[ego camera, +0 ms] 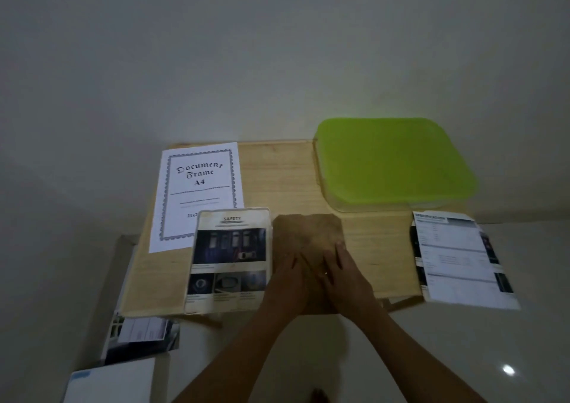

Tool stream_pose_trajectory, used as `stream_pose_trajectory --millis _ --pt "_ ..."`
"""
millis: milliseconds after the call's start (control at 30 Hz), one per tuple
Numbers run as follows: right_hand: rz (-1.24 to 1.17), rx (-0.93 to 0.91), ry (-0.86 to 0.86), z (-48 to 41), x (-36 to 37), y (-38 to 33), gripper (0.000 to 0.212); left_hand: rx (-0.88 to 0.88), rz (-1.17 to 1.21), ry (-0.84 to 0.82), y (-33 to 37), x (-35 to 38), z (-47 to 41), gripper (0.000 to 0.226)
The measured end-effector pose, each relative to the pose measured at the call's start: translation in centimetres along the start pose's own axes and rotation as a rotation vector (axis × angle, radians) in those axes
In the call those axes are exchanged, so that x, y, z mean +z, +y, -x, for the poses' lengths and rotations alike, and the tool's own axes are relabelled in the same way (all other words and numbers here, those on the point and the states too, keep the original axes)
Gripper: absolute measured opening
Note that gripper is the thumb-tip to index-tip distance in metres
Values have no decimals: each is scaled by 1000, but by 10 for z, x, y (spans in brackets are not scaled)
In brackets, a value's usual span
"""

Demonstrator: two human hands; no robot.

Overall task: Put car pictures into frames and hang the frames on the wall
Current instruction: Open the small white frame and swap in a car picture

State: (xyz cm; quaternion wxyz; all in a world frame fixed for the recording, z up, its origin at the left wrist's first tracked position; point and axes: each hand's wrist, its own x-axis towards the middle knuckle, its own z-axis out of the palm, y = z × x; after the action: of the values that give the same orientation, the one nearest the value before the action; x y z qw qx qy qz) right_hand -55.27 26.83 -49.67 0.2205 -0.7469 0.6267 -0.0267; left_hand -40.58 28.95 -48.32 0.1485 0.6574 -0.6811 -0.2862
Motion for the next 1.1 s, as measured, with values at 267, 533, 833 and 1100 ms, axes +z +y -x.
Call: stream_pose_trajectory --millis 267,533,833,1100 --pt "-55 -60 -7 17 -15 44 60 65 81 128 29 37 8 36" --pt "-363 172 105 23 -26 60 70 -324 183 179 34 40 6 62" --pt "-641 398 172 16 -30 59 49 -449 432 115 25 27 -8 39" --pt "-737 314 228 7 -37 11 54 -409 571 265 -5 -14 4 42"
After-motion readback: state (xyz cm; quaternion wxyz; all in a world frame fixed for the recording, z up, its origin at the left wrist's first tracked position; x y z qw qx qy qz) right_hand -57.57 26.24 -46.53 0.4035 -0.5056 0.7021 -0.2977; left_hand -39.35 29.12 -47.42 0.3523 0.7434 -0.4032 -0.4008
